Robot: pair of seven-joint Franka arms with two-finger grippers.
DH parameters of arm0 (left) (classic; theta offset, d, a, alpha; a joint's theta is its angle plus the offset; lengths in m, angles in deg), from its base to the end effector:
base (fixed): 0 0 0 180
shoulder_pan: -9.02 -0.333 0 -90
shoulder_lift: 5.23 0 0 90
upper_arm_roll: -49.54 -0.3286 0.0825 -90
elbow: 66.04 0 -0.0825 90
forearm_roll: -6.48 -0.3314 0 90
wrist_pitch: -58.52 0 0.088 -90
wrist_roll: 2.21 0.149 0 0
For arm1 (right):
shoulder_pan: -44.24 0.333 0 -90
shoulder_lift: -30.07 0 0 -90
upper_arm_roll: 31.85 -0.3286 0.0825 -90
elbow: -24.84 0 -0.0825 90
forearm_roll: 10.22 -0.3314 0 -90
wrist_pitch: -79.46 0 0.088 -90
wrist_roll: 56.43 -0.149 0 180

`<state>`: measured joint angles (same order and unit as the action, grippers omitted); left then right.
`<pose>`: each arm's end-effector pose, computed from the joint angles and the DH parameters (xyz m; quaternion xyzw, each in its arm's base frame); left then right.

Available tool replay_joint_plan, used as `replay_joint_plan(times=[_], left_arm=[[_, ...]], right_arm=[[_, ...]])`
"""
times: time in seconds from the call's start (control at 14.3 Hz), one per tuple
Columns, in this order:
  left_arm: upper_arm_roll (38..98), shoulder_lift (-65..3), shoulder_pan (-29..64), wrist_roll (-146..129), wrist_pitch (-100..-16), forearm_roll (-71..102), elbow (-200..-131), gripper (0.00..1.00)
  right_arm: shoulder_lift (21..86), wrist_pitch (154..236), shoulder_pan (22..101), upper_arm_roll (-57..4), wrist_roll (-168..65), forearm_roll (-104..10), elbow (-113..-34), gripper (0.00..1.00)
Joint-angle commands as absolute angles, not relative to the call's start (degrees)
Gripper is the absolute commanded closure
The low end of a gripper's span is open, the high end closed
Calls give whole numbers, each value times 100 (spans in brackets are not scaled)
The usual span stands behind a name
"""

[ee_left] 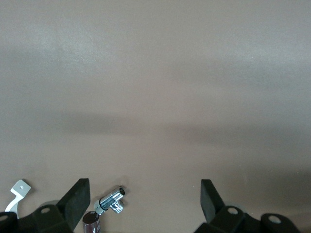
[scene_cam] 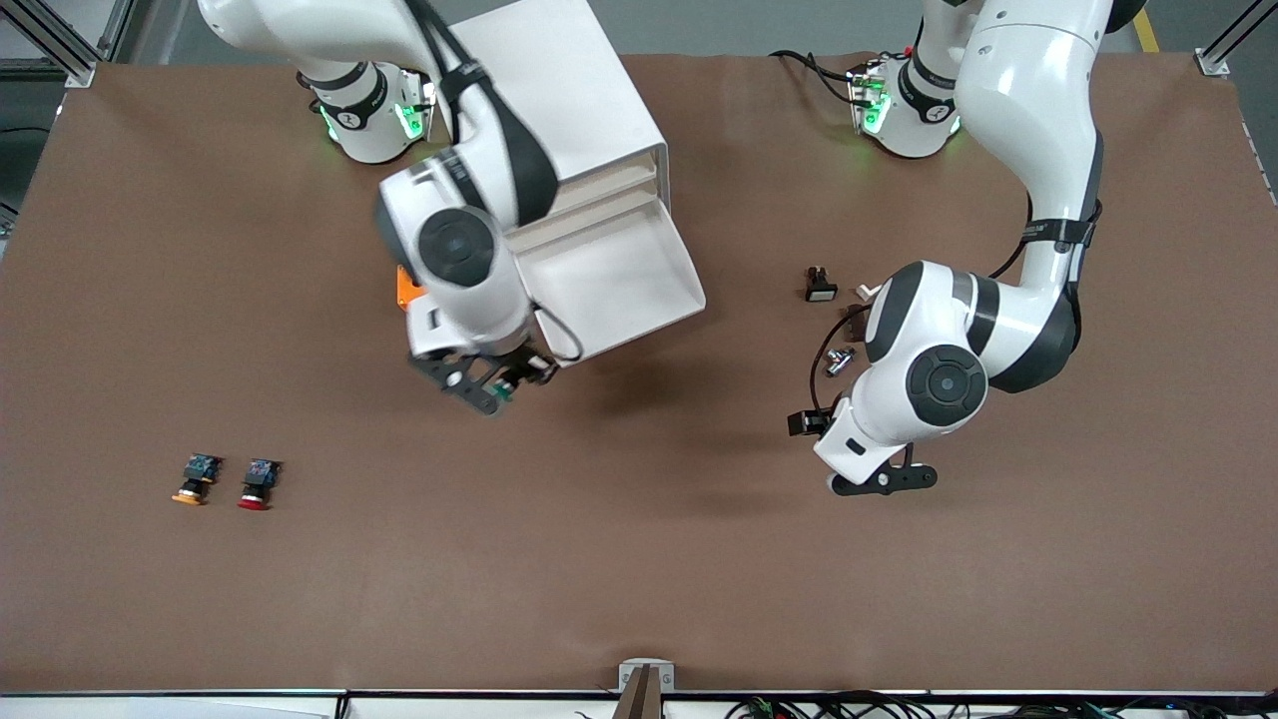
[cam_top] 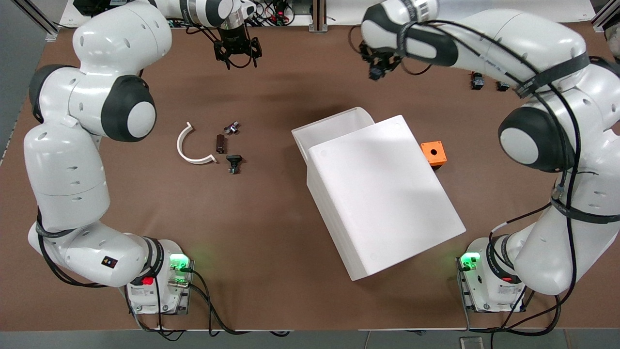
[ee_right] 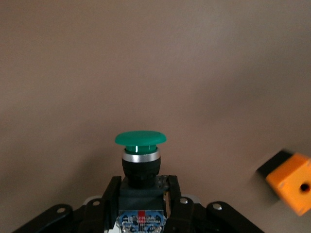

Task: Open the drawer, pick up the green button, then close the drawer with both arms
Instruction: 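Carry the green button beside the red button with the right gripper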

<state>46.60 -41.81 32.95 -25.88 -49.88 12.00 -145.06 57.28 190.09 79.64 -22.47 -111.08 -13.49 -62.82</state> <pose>0.6150 -0.2544 0.3206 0.9969 0.0373 -0.0687 0.0033 0.5620 0.2970 0.3709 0.9675 -0.2503 -0.0184 0.0304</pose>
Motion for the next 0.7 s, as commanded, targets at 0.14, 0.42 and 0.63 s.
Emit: replay_joint_plan(times=[0.14, 0.42, 0.63], left_arm=[[4673, -4047, 3293, -2638, -5011, 1237, -14655, 0], [4682, -4091, 3416, -2856, -5028, 1246, -14655, 0], [4682, -4118, 3600, -3155, -5055, 1255, -14655, 0]], right_arm=[[5714, 19546, 6826, -2341, -8786, -1391, -6866, 99], [5863, 20504, 6122, -2350, -7395, -1391, -7368, 99], [6144, 20874, 5753, -2350, -6744, -1400, -7369, 99]])
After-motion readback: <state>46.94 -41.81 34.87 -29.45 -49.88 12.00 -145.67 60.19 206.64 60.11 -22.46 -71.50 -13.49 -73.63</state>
